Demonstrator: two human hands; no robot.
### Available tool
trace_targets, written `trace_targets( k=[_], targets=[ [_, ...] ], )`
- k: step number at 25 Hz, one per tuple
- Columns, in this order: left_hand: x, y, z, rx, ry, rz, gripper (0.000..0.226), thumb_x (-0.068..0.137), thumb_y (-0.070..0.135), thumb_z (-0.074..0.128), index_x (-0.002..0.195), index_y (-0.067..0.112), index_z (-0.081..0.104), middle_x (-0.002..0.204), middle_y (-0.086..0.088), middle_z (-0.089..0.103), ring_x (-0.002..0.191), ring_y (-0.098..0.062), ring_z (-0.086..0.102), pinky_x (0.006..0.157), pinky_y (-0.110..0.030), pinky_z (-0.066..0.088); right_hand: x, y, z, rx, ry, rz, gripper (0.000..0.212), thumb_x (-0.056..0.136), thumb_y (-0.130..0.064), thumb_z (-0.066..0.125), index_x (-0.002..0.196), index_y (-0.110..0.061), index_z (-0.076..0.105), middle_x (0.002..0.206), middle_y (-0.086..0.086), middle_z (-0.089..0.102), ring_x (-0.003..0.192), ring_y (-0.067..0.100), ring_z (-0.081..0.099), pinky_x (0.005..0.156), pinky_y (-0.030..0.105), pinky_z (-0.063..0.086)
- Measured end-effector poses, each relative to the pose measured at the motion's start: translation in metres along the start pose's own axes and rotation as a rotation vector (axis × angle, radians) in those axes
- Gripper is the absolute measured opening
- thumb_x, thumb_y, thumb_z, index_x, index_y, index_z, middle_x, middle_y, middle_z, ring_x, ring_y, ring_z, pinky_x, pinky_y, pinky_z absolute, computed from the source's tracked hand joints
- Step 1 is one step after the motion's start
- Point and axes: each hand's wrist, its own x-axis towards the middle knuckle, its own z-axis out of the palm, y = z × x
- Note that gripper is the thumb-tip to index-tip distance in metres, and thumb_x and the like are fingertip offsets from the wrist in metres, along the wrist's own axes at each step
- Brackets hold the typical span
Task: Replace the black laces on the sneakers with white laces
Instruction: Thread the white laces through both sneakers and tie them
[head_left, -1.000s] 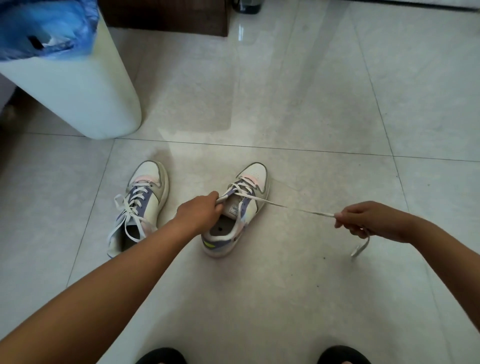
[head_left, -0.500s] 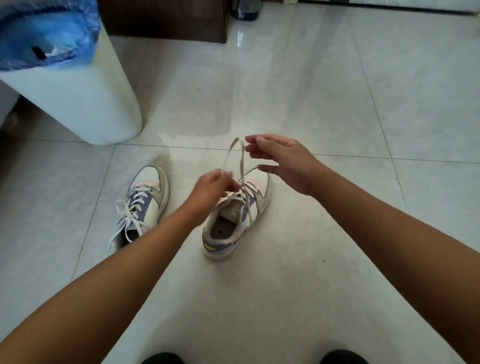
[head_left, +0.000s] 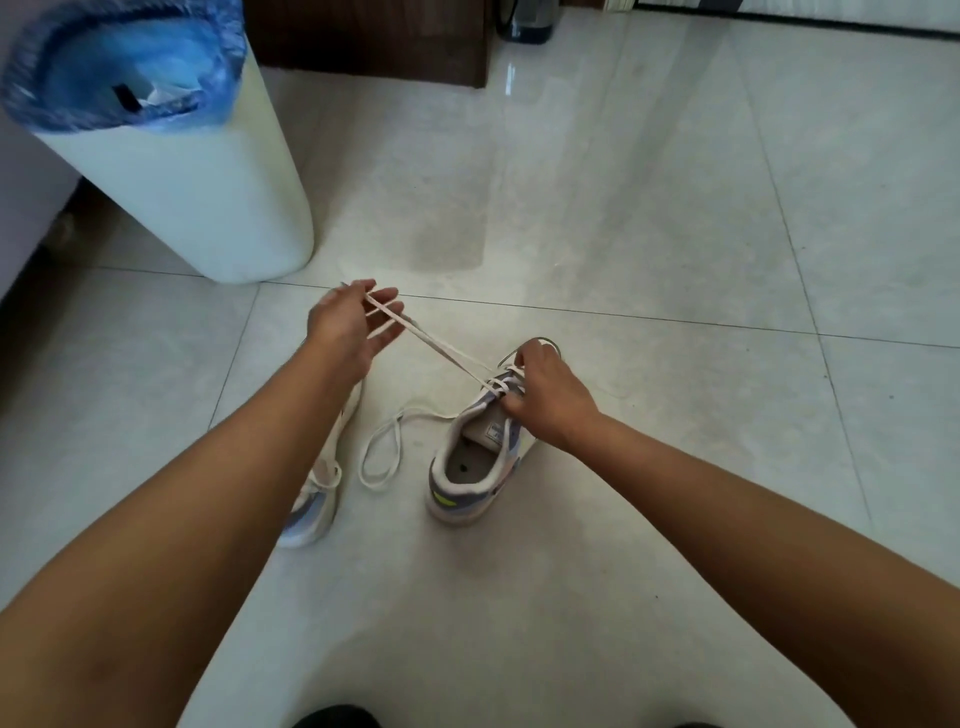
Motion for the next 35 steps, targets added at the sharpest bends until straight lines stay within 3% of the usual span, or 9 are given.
trace_targets(
  k=[3, 6, 9, 12, 14, 20, 27, 31, 35],
  targets=[
    [0.011, 0.005, -0.005, 0.166, 0.018, -0.002, 0.015, 0.098, 0.012, 0.043, 0.088, 0.007, 0.053, 0.086, -0.011, 0.062, 0.07, -0.019, 0.061, 0.061, -0.03, 0.053, -0.001, -0.003, 0.0, -0.103, -0.011, 0.039, 0.035, 0.088, -0.027, 0.054, 0.115, -0.007, 0.048, 0.118, 0.012, 0.048, 0.108, 0.032, 0.05, 0.077, 0.035, 0.039],
    [-0.002, -0.016, 0.001, 0.842, -0.022, -0.008, 0.018, 0.096, 0.016, 0.045, 0.093, -0.001, 0.053, 0.102, -0.023, 0.053, 0.079, -0.029, 0.059, 0.071, -0.035, 0.049, -0.002, -0.01, 0.004, -0.276, 0.056, 0.01, 0.032, 0.089, -0.028, 0.049, 0.112, -0.008, 0.058, 0.117, 0.011, 0.051, 0.108, 0.03, 0.051, 0.082, 0.035, 0.041],
    [-0.047, -0.046, 0.018, 1.282, -0.082, 0.339, 0.029, 0.094, 0.019, 0.046, 0.117, 0.003, 0.051, 0.124, -0.019, 0.049, 0.11, -0.034, 0.052, 0.089, -0.035, 0.041, -0.002, -0.014, 0.01, 0.104, 0.148, 0.178, 0.021, 0.085, -0.025, 0.051, 0.091, -0.01, 0.064, 0.106, 0.01, 0.056, 0.103, 0.03, 0.051, 0.083, 0.036, 0.043],
    [-0.096, -0.089, 0.022, 1.372, -0.322, 0.544, 0.023, 0.095, 0.021, 0.043, 0.108, 0.007, 0.055, 0.112, -0.015, 0.057, 0.102, -0.032, 0.054, 0.075, -0.033, 0.038, 0.002, -0.019, -0.003, 0.634, 0.048, 0.396, 0.025, 0.084, -0.022, 0.049, 0.068, -0.009, 0.063, 0.077, 0.006, 0.058, 0.089, 0.028, 0.054, 0.078, 0.034, 0.04],
    [-0.108, -0.108, 0.019, 1.387, -0.355, 0.467, 0.025, 0.094, 0.02, 0.043, 0.11, 0.005, 0.057, 0.111, -0.016, 0.062, 0.1, -0.033, 0.056, 0.072, -0.032, 0.037, -0.003, -0.018, -0.02, 0.95, -0.037, 0.448, 0.025, 0.085, -0.019, 0.047, 0.062, -0.015, 0.058, 0.07, 0.0, 0.055, 0.073, 0.018, 0.049, 0.071, 0.032, 0.036],
    [-0.099, -0.088, 0.024, 1.648, -0.295, 0.39, 0.044, 0.101, 0.032, 0.03, 0.126, 0.006, 0.054, 0.127, -0.017, 0.057, 0.113, -0.032, 0.055, 0.09, -0.034, 0.042, -0.038, 0.025, -0.072, 1.534, -0.072, 0.261, 0.037, 0.094, -0.028, 0.045, 0.059, -0.016, 0.045, 0.066, 0.003, 0.056, 0.066, 0.015, 0.054, 0.08, 0.033, 0.042],
    [-0.059, -0.078, 0.014, 2.035, -0.299, 0.467, 0.042, 0.097, 0.044, 0.034, 0.131, 0.026, 0.05, 0.116, -0.007, 0.06, 0.103, -0.027, 0.059, 0.073, -0.028, 0.042, -0.047, 0.085, -0.099, 1.801, 0.195, 0.348, 0.023, 0.098, -0.021, 0.043, 0.081, -0.013, 0.057, 0.059, -0.002, 0.052, 0.051, 0.009, 0.049, 0.065, 0.025, 0.053],
    [-0.041, -0.075, 0.023, 1.887, -0.213, 0.214, 0.032, 0.094, 0.038, 0.048, 0.108, 0.012, 0.061, 0.114, -0.009, 0.063, 0.102, -0.026, 0.06, 0.076, -0.027, 0.042, -0.043, 0.123, -0.107, 1.809, 0.408, 0.461, 0.019, 0.099, -0.014, 0.042, 0.089, -0.009, 0.058, 0.062, -0.001, 0.053, 0.047, 0.008, 0.051, 0.063, 0.025, 0.052],
    [-0.031, -0.075, 0.022, 1.694, -0.254, 0.159, 0.037, 0.093, 0.038, 0.052, 0.11, 0.008, 0.065, 0.114, -0.014, 0.065, 0.098, -0.027, 0.06, 0.075, -0.026, 0.042, -0.038, 0.161, -0.129, 1.851, 0.607, 0.537, 0.021, 0.099, -0.011, 0.042, 0.086, -0.008, 0.057, 0.069, 0.002, 0.05, 0.046, 0.009, 0.049, 0.057, 0.025, 0.049]
  ],
)
